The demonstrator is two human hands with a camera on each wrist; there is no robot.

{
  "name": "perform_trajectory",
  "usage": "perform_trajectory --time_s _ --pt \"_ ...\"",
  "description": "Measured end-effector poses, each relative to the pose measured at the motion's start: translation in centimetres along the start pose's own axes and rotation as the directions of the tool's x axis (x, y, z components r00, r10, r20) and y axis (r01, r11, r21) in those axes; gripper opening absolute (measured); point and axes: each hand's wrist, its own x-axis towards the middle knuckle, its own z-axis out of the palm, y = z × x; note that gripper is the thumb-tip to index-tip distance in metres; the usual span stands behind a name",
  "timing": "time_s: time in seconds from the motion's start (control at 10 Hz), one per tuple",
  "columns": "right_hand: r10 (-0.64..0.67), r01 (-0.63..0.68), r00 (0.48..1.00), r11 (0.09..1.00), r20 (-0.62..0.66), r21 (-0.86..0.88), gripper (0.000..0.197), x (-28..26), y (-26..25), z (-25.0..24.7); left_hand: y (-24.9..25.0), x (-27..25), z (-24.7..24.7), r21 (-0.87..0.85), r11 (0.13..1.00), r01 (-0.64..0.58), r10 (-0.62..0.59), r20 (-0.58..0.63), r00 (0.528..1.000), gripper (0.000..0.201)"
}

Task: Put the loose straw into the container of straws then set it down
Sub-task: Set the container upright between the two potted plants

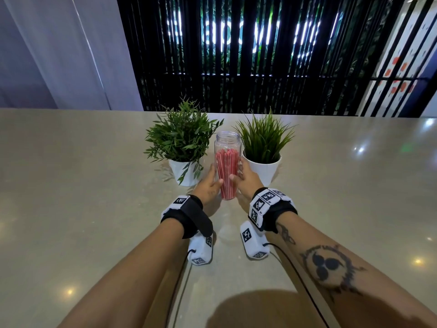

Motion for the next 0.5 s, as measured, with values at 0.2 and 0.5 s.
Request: perform_trajectory --time_s 0.2,0.5 --pt "0.012 -0.012 1.000 0.999 -0.004 0.042 0.054 0.2 0.1 0.2 -0.2 0.2 0.1 0.016 0.998 0.060 -0.060 0.010 0.998 0.107" --pt "-0.011 -0.016 0.987 0.986 -0.159 -0.166 0.029 -2.3 0.0 -1.5 2.1 -1.6 0.1 0.030 0.997 0.066 -0.057 -0.254 0.966 0.066"
